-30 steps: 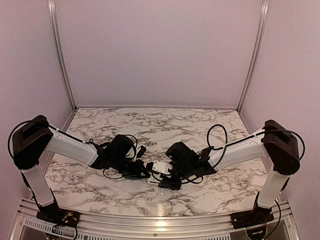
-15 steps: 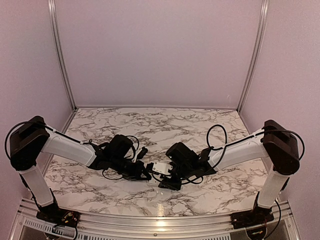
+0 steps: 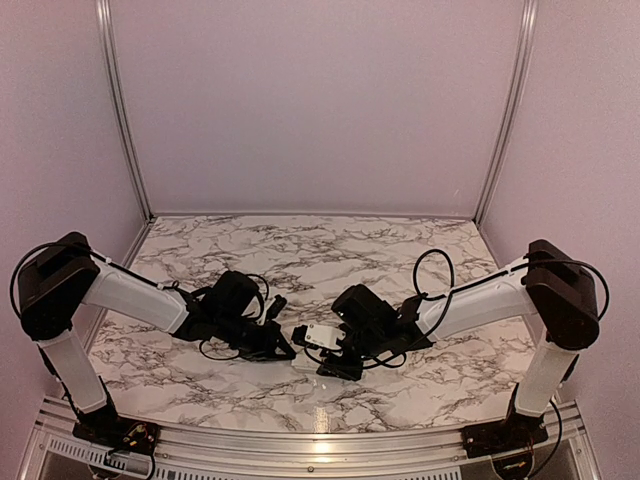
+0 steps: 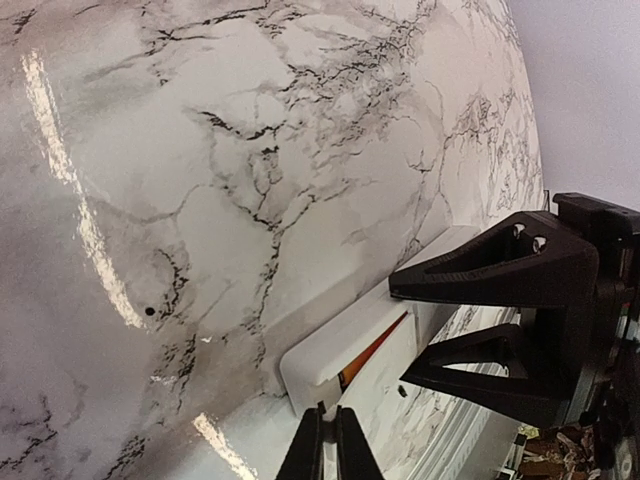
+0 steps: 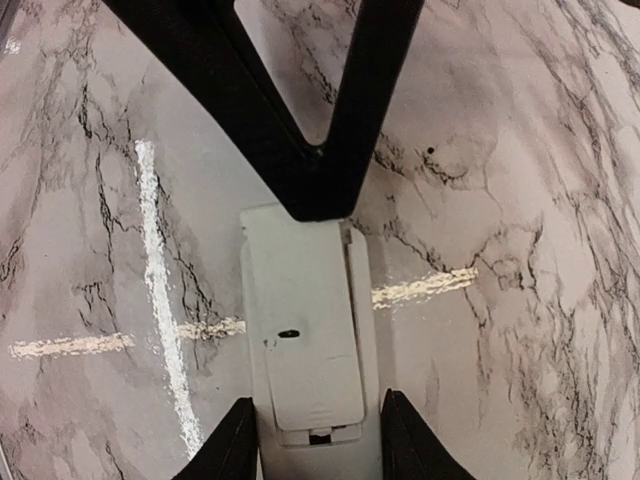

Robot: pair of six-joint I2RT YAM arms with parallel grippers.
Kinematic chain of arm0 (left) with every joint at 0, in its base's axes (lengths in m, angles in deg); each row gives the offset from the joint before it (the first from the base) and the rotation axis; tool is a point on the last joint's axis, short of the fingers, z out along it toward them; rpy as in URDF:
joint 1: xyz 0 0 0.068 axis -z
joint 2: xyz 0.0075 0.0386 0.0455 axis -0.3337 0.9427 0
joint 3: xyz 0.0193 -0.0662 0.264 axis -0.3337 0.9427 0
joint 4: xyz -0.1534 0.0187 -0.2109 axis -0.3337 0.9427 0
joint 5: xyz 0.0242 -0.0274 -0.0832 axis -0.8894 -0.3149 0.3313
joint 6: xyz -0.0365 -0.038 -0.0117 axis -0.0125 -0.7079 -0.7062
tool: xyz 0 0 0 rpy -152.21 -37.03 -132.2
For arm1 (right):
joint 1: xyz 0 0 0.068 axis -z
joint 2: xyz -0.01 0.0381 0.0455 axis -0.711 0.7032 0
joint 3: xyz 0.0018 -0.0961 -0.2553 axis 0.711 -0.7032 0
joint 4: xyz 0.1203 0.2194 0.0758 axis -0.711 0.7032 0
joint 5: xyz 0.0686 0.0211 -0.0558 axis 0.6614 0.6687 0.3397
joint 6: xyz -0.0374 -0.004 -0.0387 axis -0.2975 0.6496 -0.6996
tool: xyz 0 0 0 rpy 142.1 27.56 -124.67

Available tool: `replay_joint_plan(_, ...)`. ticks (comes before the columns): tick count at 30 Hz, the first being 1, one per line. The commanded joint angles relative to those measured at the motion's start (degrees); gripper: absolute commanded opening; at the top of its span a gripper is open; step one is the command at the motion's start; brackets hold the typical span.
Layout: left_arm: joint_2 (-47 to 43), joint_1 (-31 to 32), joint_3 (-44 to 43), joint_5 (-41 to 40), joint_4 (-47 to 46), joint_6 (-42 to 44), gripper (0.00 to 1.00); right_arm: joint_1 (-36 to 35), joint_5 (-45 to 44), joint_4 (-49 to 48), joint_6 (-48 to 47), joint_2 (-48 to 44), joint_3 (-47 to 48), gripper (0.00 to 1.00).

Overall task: Load the batteries into the remote control
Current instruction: Load the battery cover onto the remote control without the battery cover.

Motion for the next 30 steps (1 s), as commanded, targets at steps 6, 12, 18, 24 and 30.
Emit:
replay_joint_plan(6,0.05,-0.83,-0.13,-3.12,3.51,1.82,0.0,-0.44,1.03,0.21,-0.45,0.61,-0.19,0.39)
replay_joint_plan(12,0.89,-0.67,0.05,-3.28,3.83,2.09,0.0,-0.39,0.94,0.12,-0.3,0.77,-0.07,0.38)
replay_joint_plan(18,2.04,-0.27,-0.3,-3.63,3.41,1.79,0.0,-0.39,0.94,0.07,-0.26,0.66,-0.04,0.33)
replay_joint_plan(24,3.4,0.21,-0.77,-4.19,3.63,1.57,0.0,-0.39,1.12,-0.14,-0.19,0.83,-0.1,0.3)
replay_joint_plan(30,4.06,0.4,-1.32,-5.43,4.35,1.72,0.0,-0.39,1.21,-0.26,-0.24,0.86,-0.12,0.28)
